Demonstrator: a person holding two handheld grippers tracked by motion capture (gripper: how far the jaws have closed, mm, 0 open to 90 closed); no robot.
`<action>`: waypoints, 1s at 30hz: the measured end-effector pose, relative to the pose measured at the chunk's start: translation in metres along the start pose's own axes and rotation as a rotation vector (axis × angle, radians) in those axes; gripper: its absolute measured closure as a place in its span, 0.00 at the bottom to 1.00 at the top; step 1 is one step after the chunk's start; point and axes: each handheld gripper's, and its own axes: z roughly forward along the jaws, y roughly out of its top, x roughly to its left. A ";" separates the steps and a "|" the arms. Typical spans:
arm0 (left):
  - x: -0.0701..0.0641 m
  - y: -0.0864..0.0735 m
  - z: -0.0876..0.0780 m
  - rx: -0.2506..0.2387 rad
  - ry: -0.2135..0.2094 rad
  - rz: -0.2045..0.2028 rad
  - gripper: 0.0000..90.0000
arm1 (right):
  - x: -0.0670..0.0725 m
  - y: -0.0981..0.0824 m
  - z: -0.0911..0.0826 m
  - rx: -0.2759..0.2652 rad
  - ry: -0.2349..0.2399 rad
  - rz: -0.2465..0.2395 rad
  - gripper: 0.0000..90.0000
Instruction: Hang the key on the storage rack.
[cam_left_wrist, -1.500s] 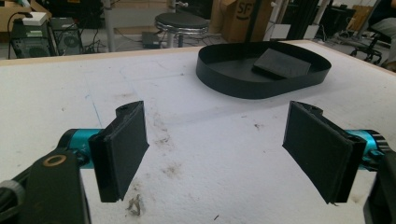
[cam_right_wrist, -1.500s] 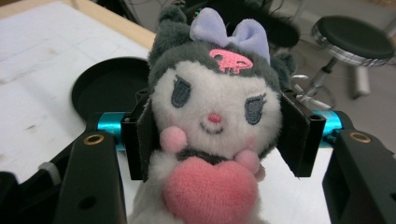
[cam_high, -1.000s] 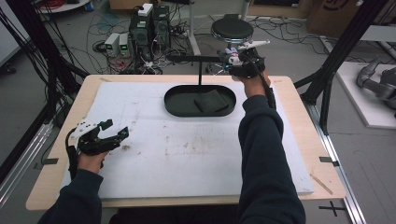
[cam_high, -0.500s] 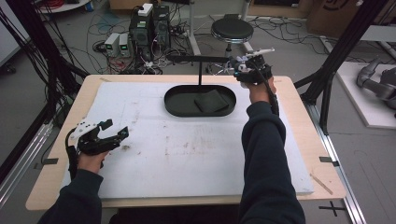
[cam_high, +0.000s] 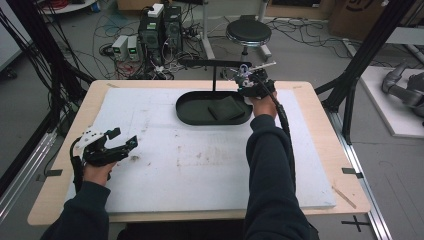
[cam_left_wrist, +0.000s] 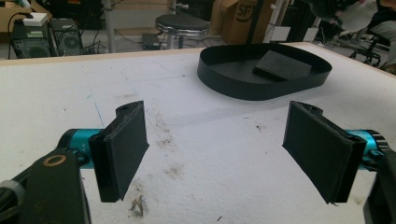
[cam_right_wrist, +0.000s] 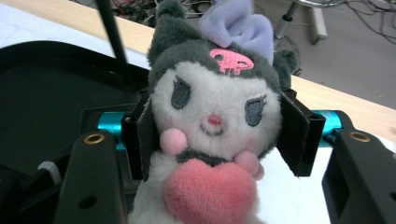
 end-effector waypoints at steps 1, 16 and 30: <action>0.000 0.000 0.000 0.000 0.000 -0.001 0.24 | 0.003 0.000 0.002 -0.004 0.011 0.003 0.43; 0.001 0.000 0.000 -0.002 0.000 -0.008 0.24 | 0.010 -0.002 0.001 -0.053 0.078 0.033 0.26; 0.000 0.004 0.002 -0.018 -0.017 -0.020 0.21 | -0.028 -0.044 -0.073 -0.105 0.175 -0.017 0.23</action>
